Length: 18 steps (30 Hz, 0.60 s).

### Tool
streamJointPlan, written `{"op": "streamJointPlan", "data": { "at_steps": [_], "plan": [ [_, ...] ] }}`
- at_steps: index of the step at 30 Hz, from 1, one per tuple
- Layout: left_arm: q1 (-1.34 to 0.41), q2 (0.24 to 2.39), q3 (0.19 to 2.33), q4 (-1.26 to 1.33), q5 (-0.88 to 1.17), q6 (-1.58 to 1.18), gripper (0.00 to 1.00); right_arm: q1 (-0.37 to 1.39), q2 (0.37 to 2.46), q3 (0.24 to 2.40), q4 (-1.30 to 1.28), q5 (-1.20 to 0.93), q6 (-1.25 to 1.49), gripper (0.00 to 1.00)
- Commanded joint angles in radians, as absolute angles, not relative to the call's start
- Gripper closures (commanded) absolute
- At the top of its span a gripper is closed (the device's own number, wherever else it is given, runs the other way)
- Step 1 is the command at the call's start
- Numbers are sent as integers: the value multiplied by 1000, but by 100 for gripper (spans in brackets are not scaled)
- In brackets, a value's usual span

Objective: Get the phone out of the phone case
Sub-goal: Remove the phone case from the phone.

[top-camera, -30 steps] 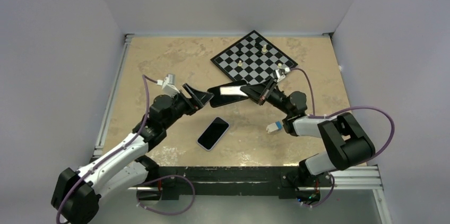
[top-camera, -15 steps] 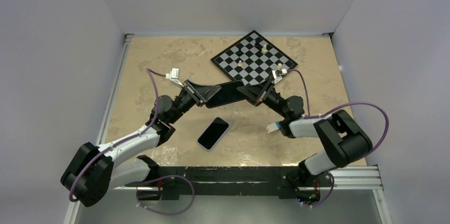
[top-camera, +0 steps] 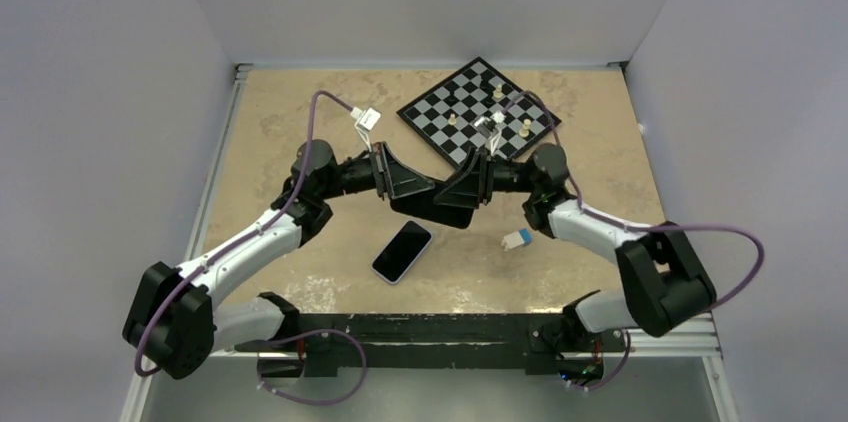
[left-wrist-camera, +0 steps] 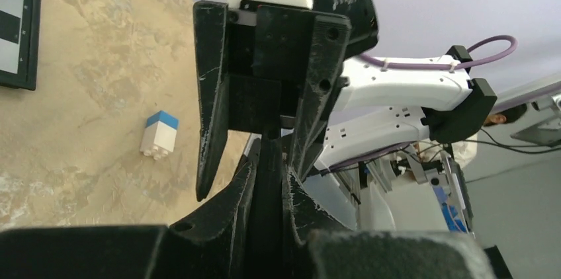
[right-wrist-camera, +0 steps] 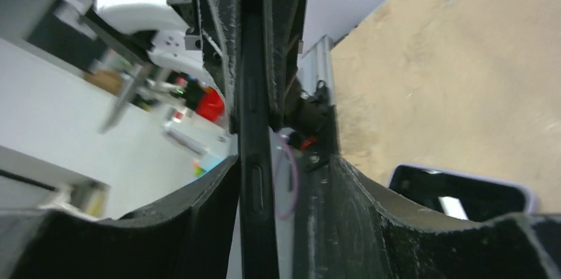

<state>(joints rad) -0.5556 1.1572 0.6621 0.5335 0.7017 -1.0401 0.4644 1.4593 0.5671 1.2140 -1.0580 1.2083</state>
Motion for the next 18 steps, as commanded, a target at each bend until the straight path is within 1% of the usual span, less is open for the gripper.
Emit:
{"op": "streamJointPlan", "data": {
  "at_steps": [1, 3, 4, 6, 9, 11, 12, 14, 15, 16, 17, 18],
  "plan": [
    [-541, 1181, 765, 481, 963, -988, 100, 480, 1305, 764, 319, -1153, 485, 44],
    [-541, 1191, 795, 444, 991, -972, 100, 480, 1286, 793, 196, -1185, 387, 45],
    [-541, 1194, 806, 431, 1001, -963, 100, 481, 1283, 796, 186, -1198, 385, 46],
    [-541, 1199, 834, 416, 1014, -952, 100, 490, 1284, 779, 252, -1216, 443, 51],
    [-540, 1208, 869, 387, 1008, -955, 100, 511, 1288, 763, 345, -1215, 530, 67],
    [-541, 1210, 879, 394, 994, -977, 100, 516, 1282, 750, 422, -1192, 601, 80],
    [-541, 1207, 879, 405, 982, -990, 100, 516, 1281, 740, 491, -1193, 655, 87],
    [-541, 1202, 881, 414, 963, -1006, 100, 517, 1280, 710, 637, -1191, 769, 98],
    [-541, 1200, 884, 414, 952, -1011, 100, 517, 1279, 697, 696, -1182, 814, 100],
    [-540, 1195, 885, 411, 936, -1014, 100, 517, 1276, 683, 742, -1166, 858, 100],
    [-538, 1188, 886, 393, 909, -1015, 98, 516, 1273, 672, 781, -1141, 897, 100],
    [-536, 1175, 883, 375, 885, -1014, 93, 517, 1264, 660, 818, -1112, 933, 100]
  ]
}}
